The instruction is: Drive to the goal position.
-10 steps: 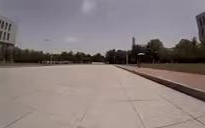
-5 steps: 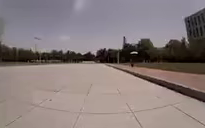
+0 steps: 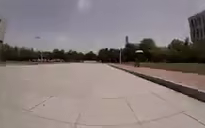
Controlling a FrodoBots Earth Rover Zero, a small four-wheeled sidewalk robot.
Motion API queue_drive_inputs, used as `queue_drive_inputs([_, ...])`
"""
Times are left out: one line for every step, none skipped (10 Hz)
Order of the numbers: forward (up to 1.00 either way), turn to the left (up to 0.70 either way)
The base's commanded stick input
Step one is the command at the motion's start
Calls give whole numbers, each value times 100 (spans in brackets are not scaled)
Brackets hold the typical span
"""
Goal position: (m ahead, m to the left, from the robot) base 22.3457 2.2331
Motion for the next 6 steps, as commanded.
queue_drive_inputs([100, 0])
queue_drive_inputs([100, 0])
queue_drive_inputs([100, 0])
queue_drive_inputs([100, 0])
queue_drive_inputs([100, 0])
queue_drive_inputs([100, 0])
